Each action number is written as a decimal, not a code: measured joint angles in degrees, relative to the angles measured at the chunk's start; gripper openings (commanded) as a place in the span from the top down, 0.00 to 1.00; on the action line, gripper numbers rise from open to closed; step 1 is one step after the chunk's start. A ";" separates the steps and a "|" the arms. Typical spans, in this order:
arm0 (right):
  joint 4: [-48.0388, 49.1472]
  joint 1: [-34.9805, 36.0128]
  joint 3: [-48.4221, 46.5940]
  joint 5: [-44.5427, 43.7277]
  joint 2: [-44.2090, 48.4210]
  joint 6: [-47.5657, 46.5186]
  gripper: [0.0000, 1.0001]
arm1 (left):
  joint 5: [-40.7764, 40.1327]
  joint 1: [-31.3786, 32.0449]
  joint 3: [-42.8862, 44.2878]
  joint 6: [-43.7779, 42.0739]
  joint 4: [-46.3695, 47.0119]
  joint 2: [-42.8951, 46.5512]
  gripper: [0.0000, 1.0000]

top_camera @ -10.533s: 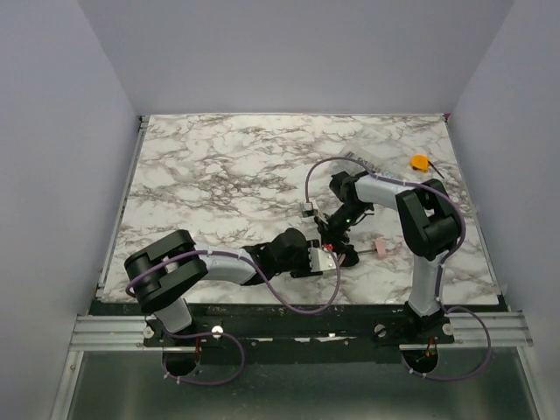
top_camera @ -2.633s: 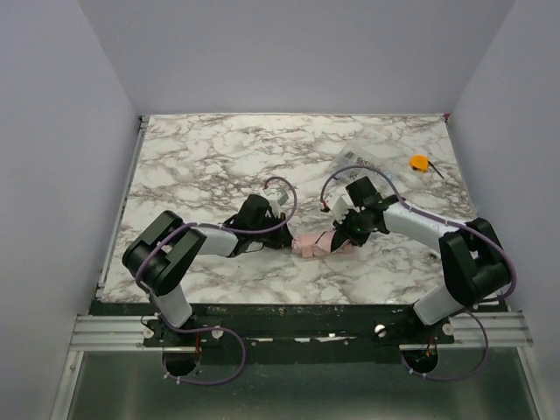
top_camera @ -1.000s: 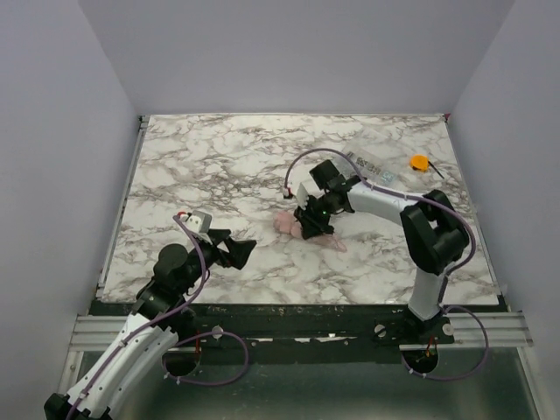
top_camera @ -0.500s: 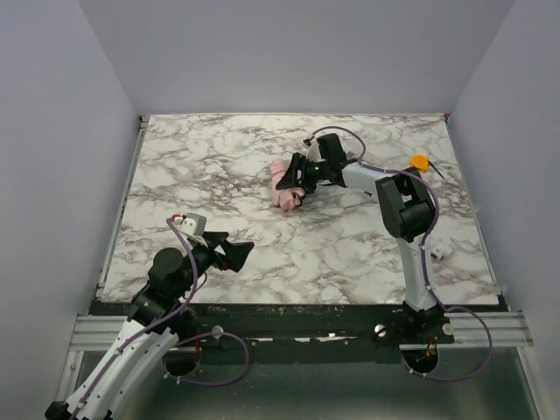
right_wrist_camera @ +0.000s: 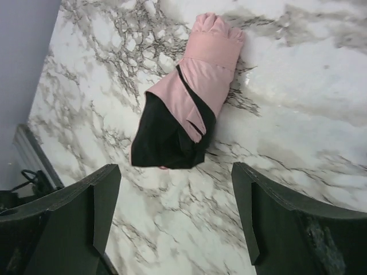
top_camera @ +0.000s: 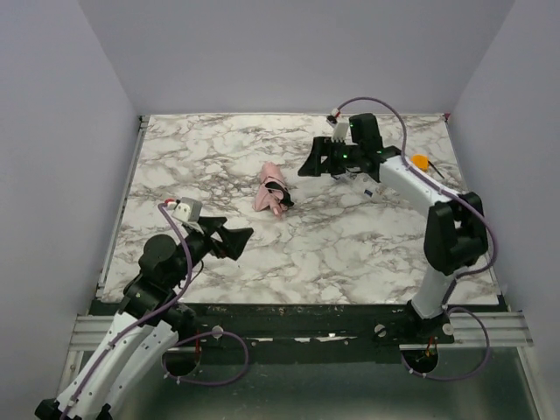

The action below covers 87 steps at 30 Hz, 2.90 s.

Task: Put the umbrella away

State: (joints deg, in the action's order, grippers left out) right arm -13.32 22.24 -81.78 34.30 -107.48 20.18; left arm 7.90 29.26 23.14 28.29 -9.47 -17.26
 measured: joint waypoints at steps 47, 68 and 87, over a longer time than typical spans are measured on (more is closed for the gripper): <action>7.65 -25.81 37.38 -1.55 55.19 -9.92 0.00 | 28.50 -33.35 8.55 -11.08 -4.52 -7.87 0.02; 7.48 -29.31 37.38 4.13 52.15 -12.13 0.00 | 23.58 -33.35 7.37 -8.94 -3.96 -7.41 0.02; 7.41 -29.86 37.38 4.33 52.06 -12.72 0.00 | 23.56 -33.35 7.30 -8.52 -3.96 -7.39 0.02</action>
State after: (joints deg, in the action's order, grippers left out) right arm -5.91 -7.62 -44.40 38.63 -55.42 7.46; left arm 31.46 -4.10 30.44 19.77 -13.43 -24.64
